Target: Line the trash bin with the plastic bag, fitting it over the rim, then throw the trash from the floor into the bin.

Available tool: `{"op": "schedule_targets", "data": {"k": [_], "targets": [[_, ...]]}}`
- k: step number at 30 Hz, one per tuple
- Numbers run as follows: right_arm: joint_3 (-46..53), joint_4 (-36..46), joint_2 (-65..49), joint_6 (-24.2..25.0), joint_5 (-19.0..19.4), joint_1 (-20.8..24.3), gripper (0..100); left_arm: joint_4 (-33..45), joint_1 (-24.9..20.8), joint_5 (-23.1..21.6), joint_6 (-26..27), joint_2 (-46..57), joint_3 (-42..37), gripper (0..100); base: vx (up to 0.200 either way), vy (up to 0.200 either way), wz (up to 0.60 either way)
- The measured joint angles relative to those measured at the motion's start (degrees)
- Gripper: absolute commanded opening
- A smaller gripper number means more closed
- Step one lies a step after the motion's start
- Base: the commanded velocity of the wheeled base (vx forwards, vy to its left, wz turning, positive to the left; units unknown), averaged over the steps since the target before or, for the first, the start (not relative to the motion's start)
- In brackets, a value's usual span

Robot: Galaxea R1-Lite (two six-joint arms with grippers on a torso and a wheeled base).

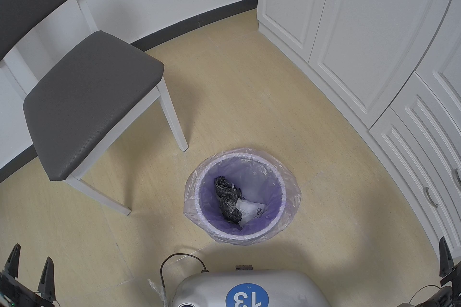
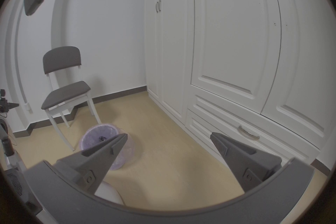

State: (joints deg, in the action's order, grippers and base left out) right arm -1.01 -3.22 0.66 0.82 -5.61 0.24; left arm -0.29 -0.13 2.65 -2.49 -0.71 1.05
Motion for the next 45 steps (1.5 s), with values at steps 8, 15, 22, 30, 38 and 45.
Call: {"op": "schedule_targets", "data": {"k": [8,15,22,30,38,45], "targets": [[0.0,0.5,0.0,-0.7,0.3,0.0,100,0.2,0.0,-0.1,0.1,0.0,0.0,100,0.000,0.000,0.00],[0.0,2.6,0.1,-3.4,5.3,0.0,100,0.2,0.0,-0.1,0.2,0.0,0.0,100,0.000,0.000,0.00],[0.0,3.5,0.1,0.6,5.0,0.0,100,0.0,0.0,-0.1,0.1,0.0,0.0,100,0.000,0.000,0.00],[0.0,3.3,0.1,-0.3,3.8,0.0,100,0.0,0.0,-0.3,0.3,-0.1,0.0,100,0.000,0.000,0.00],[0.0,3.3,0.1,1.1,3.1,-0.1,100,0.0,0.0,-0.3,0.3,-0.1,0.0,100,0.000,0.000,0.00],[0.0,3.2,0.2,1.5,2.9,0.0,100,0.0,0.0,-0.3,0.3,-0.1,0.0,100,0.000,0.000,0.00]]}}
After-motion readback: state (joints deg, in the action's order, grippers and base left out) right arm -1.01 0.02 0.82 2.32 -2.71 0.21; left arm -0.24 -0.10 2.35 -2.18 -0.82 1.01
